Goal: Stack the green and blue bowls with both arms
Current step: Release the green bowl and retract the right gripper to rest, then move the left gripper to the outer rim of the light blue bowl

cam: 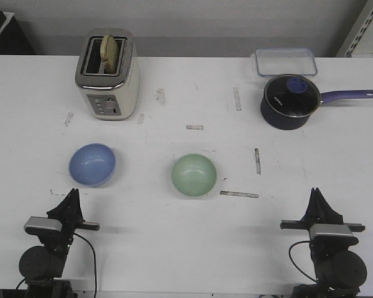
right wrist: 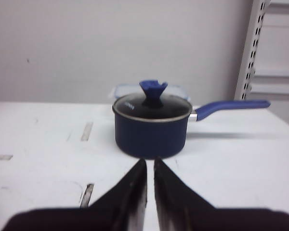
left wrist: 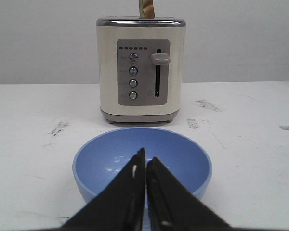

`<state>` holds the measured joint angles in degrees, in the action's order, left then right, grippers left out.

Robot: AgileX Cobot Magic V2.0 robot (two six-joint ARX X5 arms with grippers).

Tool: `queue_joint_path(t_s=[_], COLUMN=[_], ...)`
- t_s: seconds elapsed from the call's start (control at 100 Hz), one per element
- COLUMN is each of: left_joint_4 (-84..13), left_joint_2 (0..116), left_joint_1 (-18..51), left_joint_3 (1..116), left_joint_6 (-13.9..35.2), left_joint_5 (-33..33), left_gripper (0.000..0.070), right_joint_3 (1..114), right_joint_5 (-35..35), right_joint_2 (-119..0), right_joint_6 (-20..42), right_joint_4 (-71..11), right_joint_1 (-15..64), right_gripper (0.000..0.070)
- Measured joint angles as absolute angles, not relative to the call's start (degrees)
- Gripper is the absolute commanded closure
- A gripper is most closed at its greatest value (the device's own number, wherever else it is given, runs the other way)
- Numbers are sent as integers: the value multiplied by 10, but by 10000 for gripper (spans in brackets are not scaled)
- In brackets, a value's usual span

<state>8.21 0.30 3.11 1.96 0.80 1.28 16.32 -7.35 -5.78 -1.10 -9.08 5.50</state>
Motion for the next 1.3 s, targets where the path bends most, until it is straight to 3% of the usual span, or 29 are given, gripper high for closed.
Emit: queue_joint_path(t_s=[0.23, 0.53, 1.09, 1.3], left_joint_4=[82, 82, 82, 54], left_joint_2=[3, 3, 3, 3], left_joint_1=[31, 31, 31, 31], left_joint_3=[20, 20, 20, 35], left_joint_6=[8, 8, 9, 30], left_joint_5=[13, 13, 1, 1], left_gripper=[699, 699, 699, 699], right_joint_3=[163, 163, 163, 163], right_joint_5=[-69, 23, -11, -13], right_joint_2=[-56, -56, -56, -56], right_joint_6=[-13, -13, -12, -12], right_joint_4=[-46, -29, -30, -30], right_joint_1=[55, 55, 55, 55], right_gripper=[684, 684, 687, 687])
